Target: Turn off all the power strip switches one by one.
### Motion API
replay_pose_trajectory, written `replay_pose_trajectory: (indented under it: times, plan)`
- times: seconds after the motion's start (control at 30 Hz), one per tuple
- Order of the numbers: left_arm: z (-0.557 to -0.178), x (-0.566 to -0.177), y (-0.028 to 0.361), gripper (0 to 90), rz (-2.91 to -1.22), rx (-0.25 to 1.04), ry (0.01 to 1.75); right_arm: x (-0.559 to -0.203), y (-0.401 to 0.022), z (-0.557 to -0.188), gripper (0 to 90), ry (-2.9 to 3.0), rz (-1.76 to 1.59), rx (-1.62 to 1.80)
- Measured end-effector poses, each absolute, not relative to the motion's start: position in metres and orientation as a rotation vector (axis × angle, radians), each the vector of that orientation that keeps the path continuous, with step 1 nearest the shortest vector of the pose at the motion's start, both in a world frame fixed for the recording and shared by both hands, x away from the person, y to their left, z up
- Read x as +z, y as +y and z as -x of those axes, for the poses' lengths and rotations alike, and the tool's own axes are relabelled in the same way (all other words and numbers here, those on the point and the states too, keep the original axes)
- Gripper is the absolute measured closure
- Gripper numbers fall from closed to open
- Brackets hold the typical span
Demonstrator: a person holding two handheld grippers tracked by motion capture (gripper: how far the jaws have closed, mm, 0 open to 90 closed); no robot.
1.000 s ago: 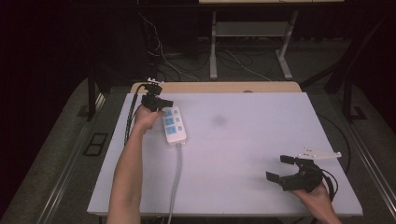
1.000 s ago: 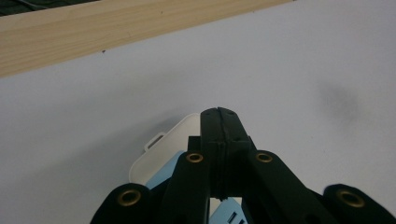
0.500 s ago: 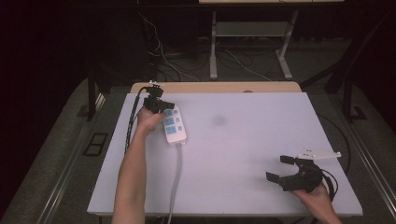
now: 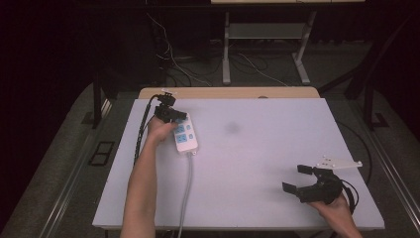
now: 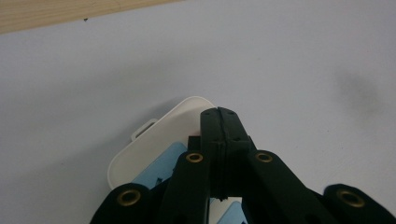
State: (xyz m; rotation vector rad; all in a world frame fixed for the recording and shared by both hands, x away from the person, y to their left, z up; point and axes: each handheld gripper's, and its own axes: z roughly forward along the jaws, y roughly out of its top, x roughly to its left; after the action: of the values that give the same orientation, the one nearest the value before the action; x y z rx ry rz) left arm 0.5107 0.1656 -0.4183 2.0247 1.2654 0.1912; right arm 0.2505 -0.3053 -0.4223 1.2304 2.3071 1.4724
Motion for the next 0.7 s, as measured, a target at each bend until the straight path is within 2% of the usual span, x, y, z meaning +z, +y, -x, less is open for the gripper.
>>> replay_pose_trajectory:
  times: [0.7]
  plan:
    - [-0.5094, -0.4206, 0.1608, 89.8, -2.009, 0.177, 1.288, -0.4208, -0.307, -0.2497, 1.0, 2.295, -1.227, 1.47]
